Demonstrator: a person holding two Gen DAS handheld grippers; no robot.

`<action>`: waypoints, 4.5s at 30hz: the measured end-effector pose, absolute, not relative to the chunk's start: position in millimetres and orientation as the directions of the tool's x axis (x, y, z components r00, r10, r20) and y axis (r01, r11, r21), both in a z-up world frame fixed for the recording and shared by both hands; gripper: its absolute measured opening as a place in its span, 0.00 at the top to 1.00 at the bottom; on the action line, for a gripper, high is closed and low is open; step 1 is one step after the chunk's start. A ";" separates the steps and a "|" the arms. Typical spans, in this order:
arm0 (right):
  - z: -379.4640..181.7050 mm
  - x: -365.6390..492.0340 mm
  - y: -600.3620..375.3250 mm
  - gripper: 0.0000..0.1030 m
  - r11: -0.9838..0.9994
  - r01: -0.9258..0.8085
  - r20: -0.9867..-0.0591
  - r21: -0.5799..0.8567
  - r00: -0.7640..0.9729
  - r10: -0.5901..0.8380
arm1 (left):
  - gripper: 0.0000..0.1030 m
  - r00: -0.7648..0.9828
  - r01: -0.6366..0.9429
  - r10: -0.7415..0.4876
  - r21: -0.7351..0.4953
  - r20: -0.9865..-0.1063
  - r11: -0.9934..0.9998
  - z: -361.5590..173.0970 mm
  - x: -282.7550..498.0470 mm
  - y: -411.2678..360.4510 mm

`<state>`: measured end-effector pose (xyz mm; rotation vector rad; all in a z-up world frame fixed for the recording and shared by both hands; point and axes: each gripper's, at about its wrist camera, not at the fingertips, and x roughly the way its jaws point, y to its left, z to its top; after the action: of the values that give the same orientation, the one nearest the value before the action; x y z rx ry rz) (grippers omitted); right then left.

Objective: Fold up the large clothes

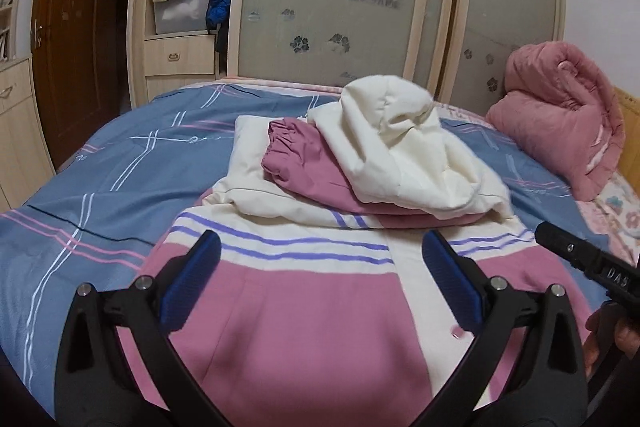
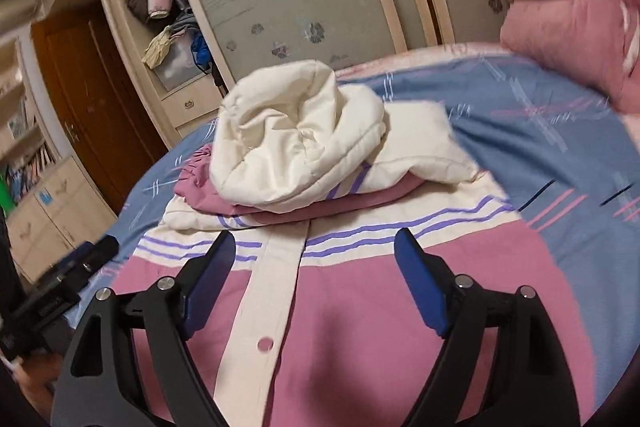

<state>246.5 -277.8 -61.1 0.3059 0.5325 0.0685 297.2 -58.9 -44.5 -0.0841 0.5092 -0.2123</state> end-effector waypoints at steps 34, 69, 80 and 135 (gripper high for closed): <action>-90.0 -0.2 -227.4 0.12 0.996 0.094 -0.374 0.010 0.924 -0.083 | 0.02 0.920 0.134 -0.117 0.021 -0.374 0.991 -80.5 57.9 7.7; -152.7 -22.6 -218.0 0.05 0.802 0.009 -0.325 -0.597 0.912 -0.252 | 0.02 0.878 0.263 -0.104 0.291 -0.466 0.920 -111.6 54.7 12.8; -230.4 -9.0 -217.3 0.06 0.499 0.018 -0.196 -0.866 0.907 -0.373 | 0.02 0.954 0.230 0.026 0.782 -0.299 0.579 -176.8 47.7 -4.5; -207.4 68.0 -188.2 0.02 0.569 0.090 -0.153 -0.817 0.918 -0.365 | 0.02 0.975 0.215 -0.066 0.836 -0.211 0.505 -180.4 116.0 -73.0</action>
<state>68.0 -188.2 -207.4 -0.9307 0.3225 -0.2724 116.0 -73.0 -180.4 1.0290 0.1587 -0.1701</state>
